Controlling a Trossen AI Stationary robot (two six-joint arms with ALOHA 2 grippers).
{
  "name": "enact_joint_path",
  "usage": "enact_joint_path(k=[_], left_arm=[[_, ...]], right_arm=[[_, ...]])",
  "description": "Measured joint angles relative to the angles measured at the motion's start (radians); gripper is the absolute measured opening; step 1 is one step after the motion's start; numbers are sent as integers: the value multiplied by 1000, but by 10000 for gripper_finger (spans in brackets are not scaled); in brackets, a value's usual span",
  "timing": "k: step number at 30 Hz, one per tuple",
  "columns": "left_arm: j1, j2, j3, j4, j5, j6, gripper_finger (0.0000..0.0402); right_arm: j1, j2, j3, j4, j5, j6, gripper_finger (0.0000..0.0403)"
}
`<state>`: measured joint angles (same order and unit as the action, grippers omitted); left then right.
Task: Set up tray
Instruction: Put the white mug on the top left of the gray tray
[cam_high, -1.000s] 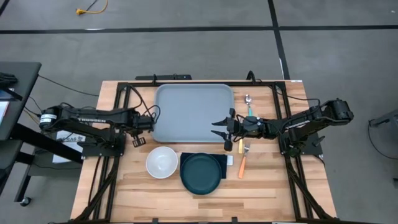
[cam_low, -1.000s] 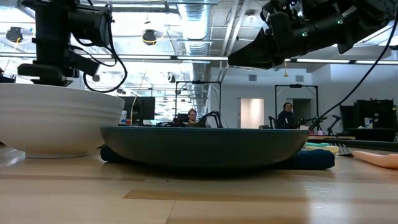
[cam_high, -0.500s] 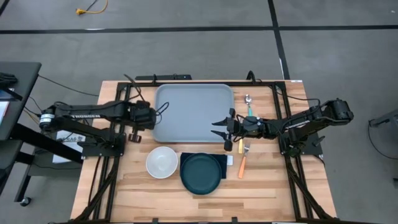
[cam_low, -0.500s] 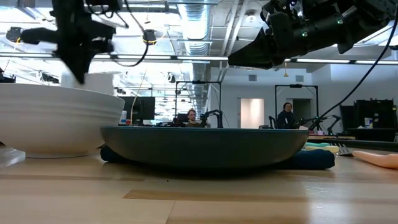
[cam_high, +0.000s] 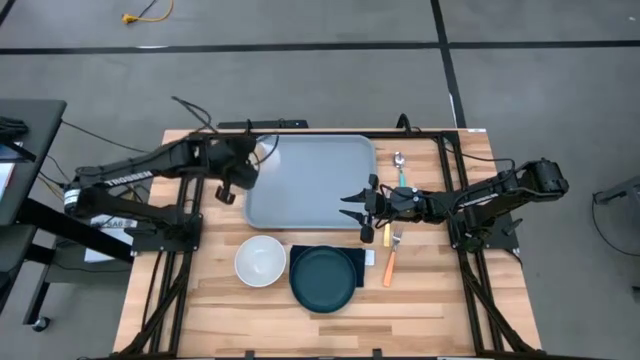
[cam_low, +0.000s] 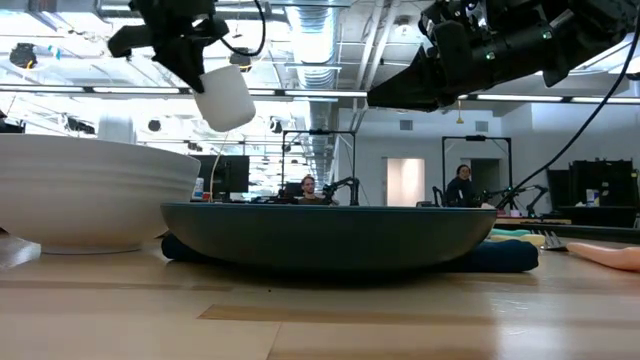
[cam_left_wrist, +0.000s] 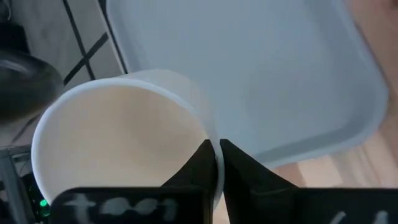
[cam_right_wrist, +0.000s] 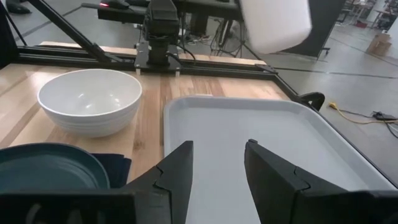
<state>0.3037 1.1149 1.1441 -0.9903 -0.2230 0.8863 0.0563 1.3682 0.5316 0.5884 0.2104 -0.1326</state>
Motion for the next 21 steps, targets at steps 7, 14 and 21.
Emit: enact_joint_path(k=[7, 14, 21], left_arm=[[163, 118, 78, 0, 38, 74, 2], [246, 376, 194, -27, 114, 247, 2], [325, 597, 344, -109, 153, 338, 2]], right_arm=[[-4, 0, 0, 2, 0, -17, 136], [-29, 0, 0, 10, 1, -18, 136], [-32, 0, 0, -6, 1, -18, 136]])
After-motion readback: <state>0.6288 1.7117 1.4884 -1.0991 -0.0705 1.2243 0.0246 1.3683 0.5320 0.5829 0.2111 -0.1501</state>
